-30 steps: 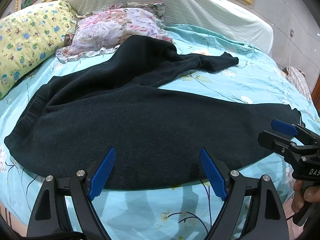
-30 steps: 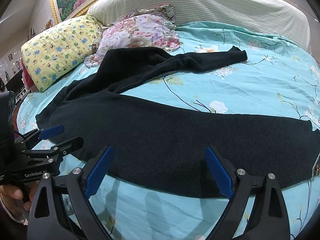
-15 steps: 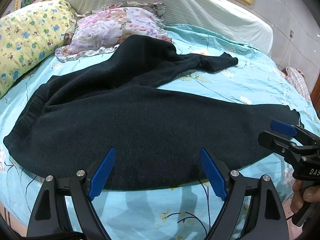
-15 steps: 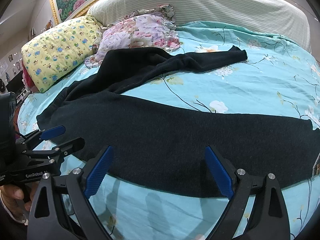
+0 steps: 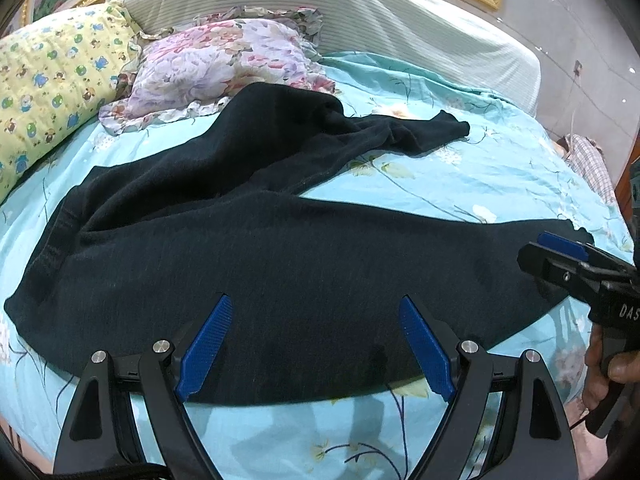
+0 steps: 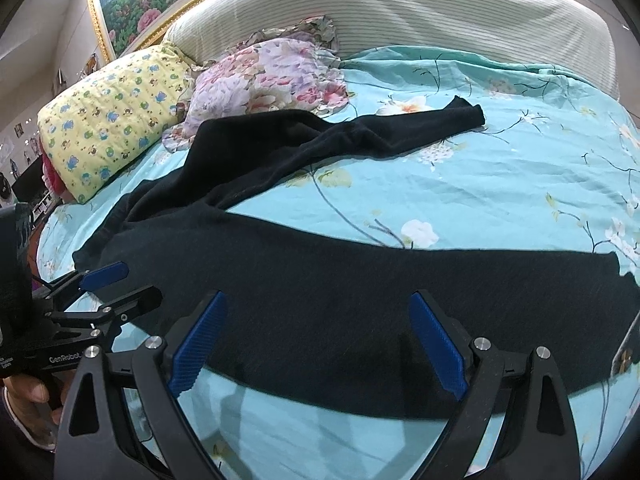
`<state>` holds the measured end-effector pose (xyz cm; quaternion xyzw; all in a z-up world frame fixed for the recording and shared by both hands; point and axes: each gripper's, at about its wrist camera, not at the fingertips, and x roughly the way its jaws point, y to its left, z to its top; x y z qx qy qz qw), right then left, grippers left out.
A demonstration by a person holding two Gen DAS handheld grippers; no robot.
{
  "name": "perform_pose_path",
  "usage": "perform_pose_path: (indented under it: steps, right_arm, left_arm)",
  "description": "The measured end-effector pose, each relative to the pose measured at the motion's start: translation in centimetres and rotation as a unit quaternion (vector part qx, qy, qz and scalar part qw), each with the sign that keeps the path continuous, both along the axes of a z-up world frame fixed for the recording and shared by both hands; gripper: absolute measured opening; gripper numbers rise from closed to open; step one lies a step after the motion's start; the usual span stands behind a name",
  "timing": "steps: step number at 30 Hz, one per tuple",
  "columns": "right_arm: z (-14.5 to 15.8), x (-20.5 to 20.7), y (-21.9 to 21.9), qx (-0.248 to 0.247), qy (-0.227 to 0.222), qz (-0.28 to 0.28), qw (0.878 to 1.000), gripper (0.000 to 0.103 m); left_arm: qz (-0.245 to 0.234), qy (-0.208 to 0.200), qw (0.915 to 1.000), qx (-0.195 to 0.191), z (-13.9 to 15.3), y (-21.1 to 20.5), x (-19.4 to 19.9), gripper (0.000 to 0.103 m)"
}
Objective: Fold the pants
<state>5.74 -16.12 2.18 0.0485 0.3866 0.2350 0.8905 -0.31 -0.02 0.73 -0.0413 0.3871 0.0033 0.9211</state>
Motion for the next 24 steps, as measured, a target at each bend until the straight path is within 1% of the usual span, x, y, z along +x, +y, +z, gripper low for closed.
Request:
perform_pose_path:
  steps: [3,4,7,9,11,14,16,19,22,24]
  right_arm:
    - [0.3,1.1,-0.6,-0.001,0.006,-0.005,1.000,0.093]
    - [0.4,1.5,-0.7,-0.011,0.014,-0.006,1.000,0.093]
    - [1.0,2.8,-1.3,-0.009,0.013,-0.010,1.000,0.093]
    - [1.5,3.7,-1.6,-0.011,0.024,-0.009,1.000,0.093]
    - [2.0,4.9,-2.1,0.003,0.033,-0.012,0.999,0.093]
    - [2.6,6.6,-2.8,0.007,0.045,-0.019,0.999,0.093]
    - [2.8,8.0,-3.2,0.008,0.054,-0.025,0.998,0.093]
    - [3.2,10.1,-4.0,0.007,0.056,-0.032,0.998,0.093]
    - [3.5,12.0,-4.6,0.000,0.051,-0.033,0.998,0.093]
    - [3.7,13.4,-4.8,-0.005,0.050,-0.032,0.998,0.093]
  left_arm:
    - [-0.005,-0.003,1.0000,0.001,0.6,0.1,0.8,0.086]
    - [-0.006,-0.003,1.0000,0.001,0.9,0.1,1.2,0.086]
    - [-0.009,-0.006,0.9999,-0.003,1.6,0.2,2.2,0.086]
    - [-0.013,-0.008,0.9999,-0.001,2.0,0.2,3.0,0.086]
    - [-0.019,-0.007,0.9998,-0.001,2.4,0.1,4.1,0.086]
    - [-0.026,-0.005,0.9996,-0.005,2.9,0.1,5.7,0.086]
    - [-0.032,-0.006,0.9995,-0.001,3.3,-0.1,6.8,0.086]
    - [-0.042,-0.005,0.9991,0.006,3.7,-0.3,8.4,0.086]
    - [-0.053,-0.003,0.9986,0.001,4.1,-0.4,10.1,0.086]
    - [-0.057,-0.005,0.9983,0.007,4.4,-0.5,11.2,0.086]
